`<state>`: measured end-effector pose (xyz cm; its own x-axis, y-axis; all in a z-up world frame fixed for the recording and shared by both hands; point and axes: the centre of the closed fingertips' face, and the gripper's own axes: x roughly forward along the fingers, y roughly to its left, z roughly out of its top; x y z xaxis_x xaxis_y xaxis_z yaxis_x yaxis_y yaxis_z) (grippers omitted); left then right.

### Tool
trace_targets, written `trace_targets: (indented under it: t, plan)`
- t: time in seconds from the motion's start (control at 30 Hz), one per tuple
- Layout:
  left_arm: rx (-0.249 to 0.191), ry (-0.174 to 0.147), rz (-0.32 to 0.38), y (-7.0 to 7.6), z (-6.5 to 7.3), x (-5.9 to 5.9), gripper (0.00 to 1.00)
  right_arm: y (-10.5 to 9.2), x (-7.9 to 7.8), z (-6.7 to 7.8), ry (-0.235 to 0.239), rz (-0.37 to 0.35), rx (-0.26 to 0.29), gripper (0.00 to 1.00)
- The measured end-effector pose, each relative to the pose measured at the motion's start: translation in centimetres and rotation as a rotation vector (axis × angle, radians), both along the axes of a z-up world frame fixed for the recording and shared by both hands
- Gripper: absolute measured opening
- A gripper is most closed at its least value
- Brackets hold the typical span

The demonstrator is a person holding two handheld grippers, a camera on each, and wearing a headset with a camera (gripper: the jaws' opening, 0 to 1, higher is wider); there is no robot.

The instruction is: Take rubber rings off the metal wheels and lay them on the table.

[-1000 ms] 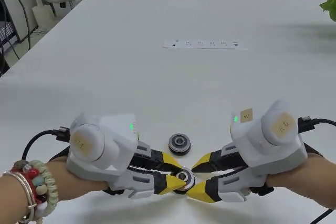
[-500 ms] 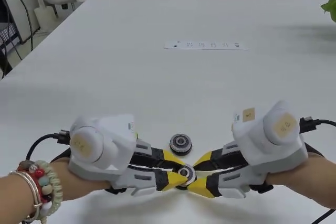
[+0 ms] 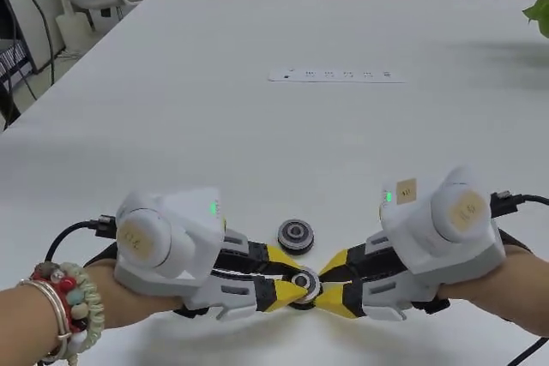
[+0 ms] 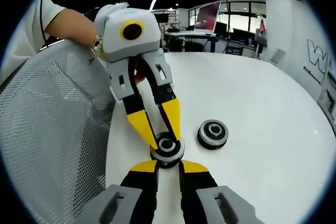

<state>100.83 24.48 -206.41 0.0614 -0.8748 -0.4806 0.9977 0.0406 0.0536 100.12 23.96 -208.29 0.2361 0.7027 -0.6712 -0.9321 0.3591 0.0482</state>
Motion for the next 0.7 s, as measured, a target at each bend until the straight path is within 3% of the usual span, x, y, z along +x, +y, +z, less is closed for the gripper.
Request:
trace_targets:
  t: [0.07,0.23,0.4,0.5,0.7]
  plan:
    - [0.0,0.0,0.001,0.0,0.02,-0.01,0.08,-0.16,0.01,-0.07,-0.006,0.004,-0.012,0.04]
    - [-0.001,0.002,0.003,0.03,0.08,-0.08,0.08,-0.2,0.09,-0.12,0.011,-0.016,-0.004,0.03]
    - [-0.005,0.003,0.01,0.01,0.13,-0.01,0.08,-0.41,0.34,-0.33,0.113,-0.129,-0.019,0.0]
    - [-0.003,0.004,0.016,0.03,0.14,0.1,0.08,-0.36,0.51,-0.31,0.13,-0.154,-0.023,0.0]
    - [-0.002,0.009,0.024,0.07,0.14,0.23,0.08,-0.47,0.56,-0.52,0.215,-0.261,-0.009,0.0]
